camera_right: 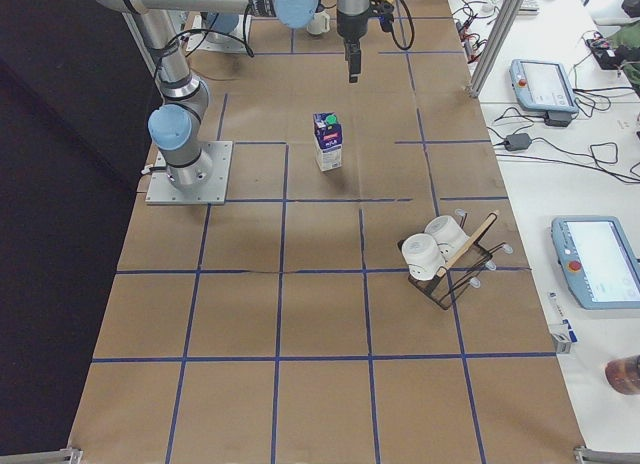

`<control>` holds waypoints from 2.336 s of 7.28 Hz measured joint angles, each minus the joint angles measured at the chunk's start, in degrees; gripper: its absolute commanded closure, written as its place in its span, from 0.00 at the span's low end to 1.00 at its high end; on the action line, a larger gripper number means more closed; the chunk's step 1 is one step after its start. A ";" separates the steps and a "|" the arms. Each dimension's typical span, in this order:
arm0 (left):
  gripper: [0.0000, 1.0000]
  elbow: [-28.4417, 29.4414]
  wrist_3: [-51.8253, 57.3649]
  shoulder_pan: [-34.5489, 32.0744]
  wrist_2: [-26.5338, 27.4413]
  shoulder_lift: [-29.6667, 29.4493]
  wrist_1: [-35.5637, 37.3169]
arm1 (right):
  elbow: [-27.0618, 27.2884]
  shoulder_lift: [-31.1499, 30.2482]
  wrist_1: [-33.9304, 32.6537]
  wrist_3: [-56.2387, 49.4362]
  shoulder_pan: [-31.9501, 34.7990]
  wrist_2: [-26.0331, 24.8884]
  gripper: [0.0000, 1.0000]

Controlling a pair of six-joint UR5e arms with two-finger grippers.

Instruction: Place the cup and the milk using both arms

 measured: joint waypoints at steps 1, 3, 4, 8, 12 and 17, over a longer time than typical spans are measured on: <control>1.00 3.21 -1.66 -2.10 -0.20 -0.24 -1.22 | -0.02 0.01 0.00 0.00 0.00 0.04 0.00; 1.00 9.90 -8.43 -9.21 -0.39 -1.85 -2.87 | -0.02 0.01 0.00 0.00 0.02 0.07 0.00; 1.00 12.44 -11.45 -12.49 -0.81 -3.29 -3.05 | 0.07 0.01 0.00 0.00 0.06 0.07 0.00; 1.00 24.67 -21.00 -21.96 -4.08 -13.42 -3.25 | 0.93 0.01 0.20 -0.08 0.09 0.09 0.00; 1.00 38.56 -29.29 -30.12 -6.22 -26.24 -5.11 | 7.47 -1.16 -1.02 -0.26 -0.12 0.14 0.00; 1.00 42.78 -34.96 -32.88 -6.65 -31.71 -4.08 | 4.77 -1.31 -0.49 1.15 -0.02 -0.05 0.00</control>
